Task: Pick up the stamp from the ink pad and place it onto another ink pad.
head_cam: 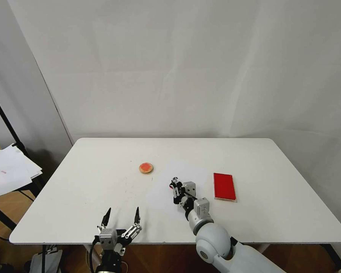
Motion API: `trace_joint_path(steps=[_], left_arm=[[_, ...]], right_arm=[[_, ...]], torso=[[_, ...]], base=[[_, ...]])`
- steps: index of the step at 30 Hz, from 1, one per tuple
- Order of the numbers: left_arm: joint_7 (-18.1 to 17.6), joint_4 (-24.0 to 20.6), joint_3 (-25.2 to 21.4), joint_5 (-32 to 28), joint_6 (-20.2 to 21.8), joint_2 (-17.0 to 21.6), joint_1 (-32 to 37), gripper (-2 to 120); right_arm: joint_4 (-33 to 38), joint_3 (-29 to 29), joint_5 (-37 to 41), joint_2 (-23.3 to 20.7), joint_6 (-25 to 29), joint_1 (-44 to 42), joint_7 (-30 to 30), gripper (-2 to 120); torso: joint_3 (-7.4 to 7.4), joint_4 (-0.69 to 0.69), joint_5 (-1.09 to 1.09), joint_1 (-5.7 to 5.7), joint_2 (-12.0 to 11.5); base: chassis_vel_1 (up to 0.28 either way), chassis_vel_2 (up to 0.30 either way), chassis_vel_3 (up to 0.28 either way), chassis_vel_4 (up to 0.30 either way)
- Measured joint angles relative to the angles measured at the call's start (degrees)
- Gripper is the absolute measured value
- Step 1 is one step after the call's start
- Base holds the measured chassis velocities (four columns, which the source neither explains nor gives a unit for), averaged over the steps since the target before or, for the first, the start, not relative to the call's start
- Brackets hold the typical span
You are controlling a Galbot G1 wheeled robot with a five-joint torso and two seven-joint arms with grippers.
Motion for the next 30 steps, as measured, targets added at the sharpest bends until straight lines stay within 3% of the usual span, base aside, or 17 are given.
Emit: trace_joint_path(steps=[7, 13, 21, 30], left_arm=[[0.0, 0.0, 0.0, 0.0, 0.0, 0.0, 0.0, 102], [0.0, 0.0, 0.0, 0.0, 0.0, 0.0, 0.0, 102], [0.0, 0.0, 0.0, 0.0, 0.0, 0.0, 0.0, 102], [0.0, 0.0, 0.0, 0.0, 0.0, 0.0, 0.0, 102]], right_arm=[[0.8, 2.1, -2.4, 1.7, 5.2, 3.4, -1.2, 8], [-1.5, 0.6, -4.1, 2.9, 6.3, 8.2, -2.7, 8], [-8.9, -6.7, -0.2, 7.8, 6.2, 16.4, -4.0, 8], [-18.5, -8.8, 2.1, 13.1, 8.2, 21.2, -5.4, 8]], torso=[[0.01, 0.02, -0.01, 0.01, 0.0], [0.02, 0.01, -0.02, 0.02, 0.0], [0.01, 0.02, -0.02, 0.01, 0.0], [0.01, 0.01, -0.01, 0.01, 0.0]], base=[[0.0, 0.0, 0.0, 0.0], [0.0, 0.0, 0.0, 0.0], [0.0, 0.0, 0.0, 0.0], [0.0, 0.0, 0.0, 0.0]])
